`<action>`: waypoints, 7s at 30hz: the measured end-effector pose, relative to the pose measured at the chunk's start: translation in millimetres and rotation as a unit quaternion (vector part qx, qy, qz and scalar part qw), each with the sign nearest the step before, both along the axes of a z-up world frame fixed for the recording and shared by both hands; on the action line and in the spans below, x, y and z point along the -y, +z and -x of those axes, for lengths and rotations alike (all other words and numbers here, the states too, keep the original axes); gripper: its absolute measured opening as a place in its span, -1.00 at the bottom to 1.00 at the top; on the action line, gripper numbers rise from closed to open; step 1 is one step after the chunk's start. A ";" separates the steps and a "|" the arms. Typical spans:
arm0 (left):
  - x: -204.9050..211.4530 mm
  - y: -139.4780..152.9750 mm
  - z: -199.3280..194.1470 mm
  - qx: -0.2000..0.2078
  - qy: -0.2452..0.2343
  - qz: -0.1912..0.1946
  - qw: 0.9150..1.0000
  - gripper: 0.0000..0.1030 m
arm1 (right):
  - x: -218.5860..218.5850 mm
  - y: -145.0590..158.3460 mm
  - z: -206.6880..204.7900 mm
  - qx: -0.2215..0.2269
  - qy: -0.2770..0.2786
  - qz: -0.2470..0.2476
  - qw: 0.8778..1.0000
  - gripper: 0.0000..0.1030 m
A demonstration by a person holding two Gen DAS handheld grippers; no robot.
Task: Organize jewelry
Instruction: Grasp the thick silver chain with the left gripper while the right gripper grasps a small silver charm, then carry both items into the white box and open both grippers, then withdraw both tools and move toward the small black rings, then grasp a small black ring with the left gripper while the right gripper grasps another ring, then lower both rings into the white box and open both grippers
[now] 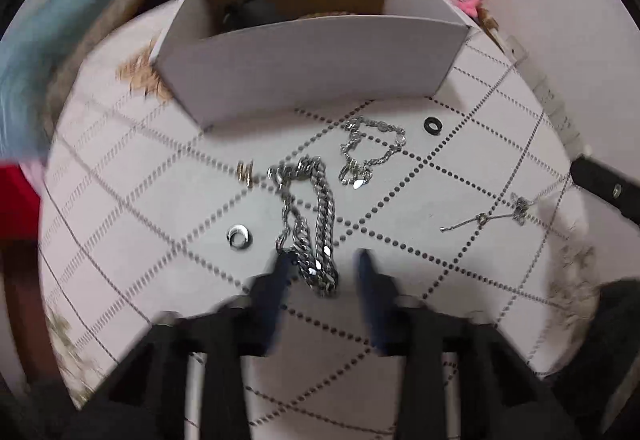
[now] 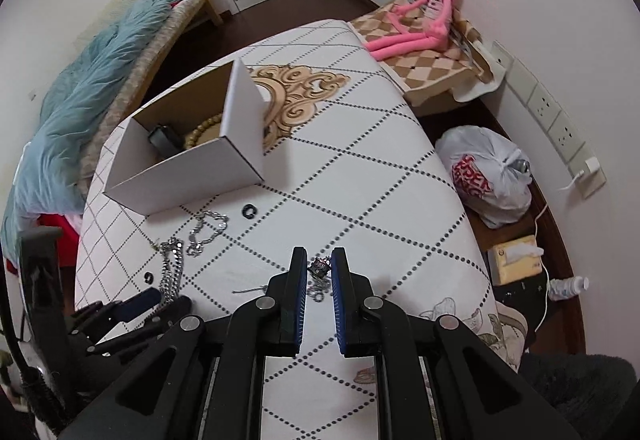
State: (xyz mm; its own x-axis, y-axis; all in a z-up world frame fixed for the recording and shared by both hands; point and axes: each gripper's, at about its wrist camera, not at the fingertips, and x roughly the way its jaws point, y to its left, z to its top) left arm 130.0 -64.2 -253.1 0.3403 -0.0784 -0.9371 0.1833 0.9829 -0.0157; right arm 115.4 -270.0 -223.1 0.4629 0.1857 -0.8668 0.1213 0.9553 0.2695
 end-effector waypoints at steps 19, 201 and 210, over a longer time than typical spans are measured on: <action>-70.5 85.7 24.8 0.050 0.060 0.167 0.983 -0.97 | -9.4 70.5 -6.0 0.054 0.036 -0.058 0.996 -0.76; -69.1 83.8 -144.8 0.014 0.088 0.045 0.995 0.20 | -78.7 29.4 -192.3 -0.071 0.126 -0.005 0.989 -0.16; -88.9 93.5 -137.8 0.039 0.114 0.005 0.993 0.80 | -74.7 42.9 -184.9 -0.048 0.113 0.046 0.991 -0.05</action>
State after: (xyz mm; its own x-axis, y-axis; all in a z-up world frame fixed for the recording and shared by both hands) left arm 267.8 24.7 -159.6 0.4222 -0.0002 -0.9065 -0.0436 0.9988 -0.0205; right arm 300.3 -195.3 -180.2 0.3323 0.1939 -0.9230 -0.0771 0.9810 0.1783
